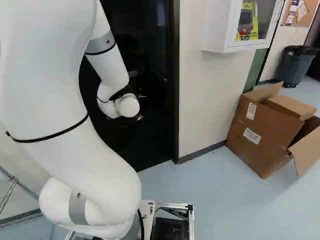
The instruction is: Open the door and move inside
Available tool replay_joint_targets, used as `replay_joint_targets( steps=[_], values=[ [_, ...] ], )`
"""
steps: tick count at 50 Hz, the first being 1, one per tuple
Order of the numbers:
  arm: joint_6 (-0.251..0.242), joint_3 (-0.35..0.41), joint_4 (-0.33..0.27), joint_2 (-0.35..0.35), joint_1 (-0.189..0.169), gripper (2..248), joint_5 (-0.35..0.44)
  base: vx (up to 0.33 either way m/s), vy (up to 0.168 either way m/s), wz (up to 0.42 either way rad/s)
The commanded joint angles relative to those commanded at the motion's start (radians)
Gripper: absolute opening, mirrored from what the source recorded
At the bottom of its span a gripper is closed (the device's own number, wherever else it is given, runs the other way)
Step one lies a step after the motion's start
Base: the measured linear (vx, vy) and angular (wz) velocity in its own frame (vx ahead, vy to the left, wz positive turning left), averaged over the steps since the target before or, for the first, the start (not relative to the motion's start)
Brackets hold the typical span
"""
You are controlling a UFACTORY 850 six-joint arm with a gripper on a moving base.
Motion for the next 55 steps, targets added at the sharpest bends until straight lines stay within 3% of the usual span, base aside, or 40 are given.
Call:
replay_joint_targets(
  steps=[43,55],
  values=[
    [0.000,0.229,0.180,0.232,-0.087,247,-0.021,0.000,0.000,0.000],
    [0.000,0.245,0.198,0.250,-0.092,247,-0.023,0.000,0.000,0.000]
  ],
)
